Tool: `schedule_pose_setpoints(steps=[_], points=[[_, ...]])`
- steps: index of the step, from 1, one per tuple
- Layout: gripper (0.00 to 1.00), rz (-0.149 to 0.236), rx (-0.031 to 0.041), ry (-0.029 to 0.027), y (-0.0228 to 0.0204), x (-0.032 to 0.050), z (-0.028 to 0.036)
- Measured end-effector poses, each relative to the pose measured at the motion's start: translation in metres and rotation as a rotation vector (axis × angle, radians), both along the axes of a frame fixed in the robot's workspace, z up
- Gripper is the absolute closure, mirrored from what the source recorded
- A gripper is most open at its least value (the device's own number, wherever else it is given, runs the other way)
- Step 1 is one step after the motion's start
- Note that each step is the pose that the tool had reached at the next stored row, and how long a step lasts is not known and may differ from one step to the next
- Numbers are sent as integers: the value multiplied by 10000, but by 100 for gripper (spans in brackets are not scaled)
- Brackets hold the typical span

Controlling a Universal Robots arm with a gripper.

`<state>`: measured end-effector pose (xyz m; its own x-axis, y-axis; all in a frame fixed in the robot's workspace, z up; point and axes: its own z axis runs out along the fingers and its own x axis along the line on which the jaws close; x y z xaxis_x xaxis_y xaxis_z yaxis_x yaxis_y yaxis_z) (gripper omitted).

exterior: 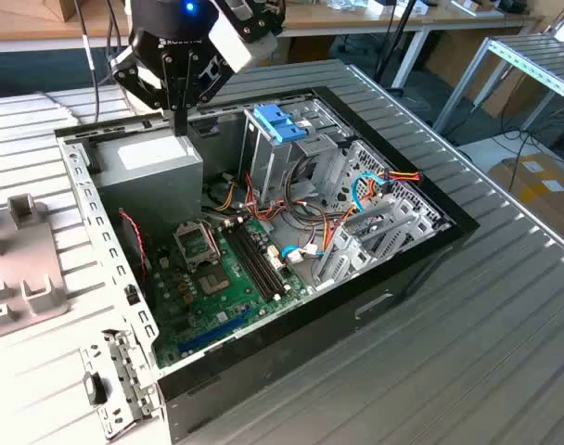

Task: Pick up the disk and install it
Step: 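Reach for the disk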

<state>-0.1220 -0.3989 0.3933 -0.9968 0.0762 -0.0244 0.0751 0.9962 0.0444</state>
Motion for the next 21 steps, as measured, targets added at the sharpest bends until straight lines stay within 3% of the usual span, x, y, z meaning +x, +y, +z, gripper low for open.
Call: schedule_pose_setpoints(steps=[21], points=[[89, 0, 0, 0, 0, -77, 0]])
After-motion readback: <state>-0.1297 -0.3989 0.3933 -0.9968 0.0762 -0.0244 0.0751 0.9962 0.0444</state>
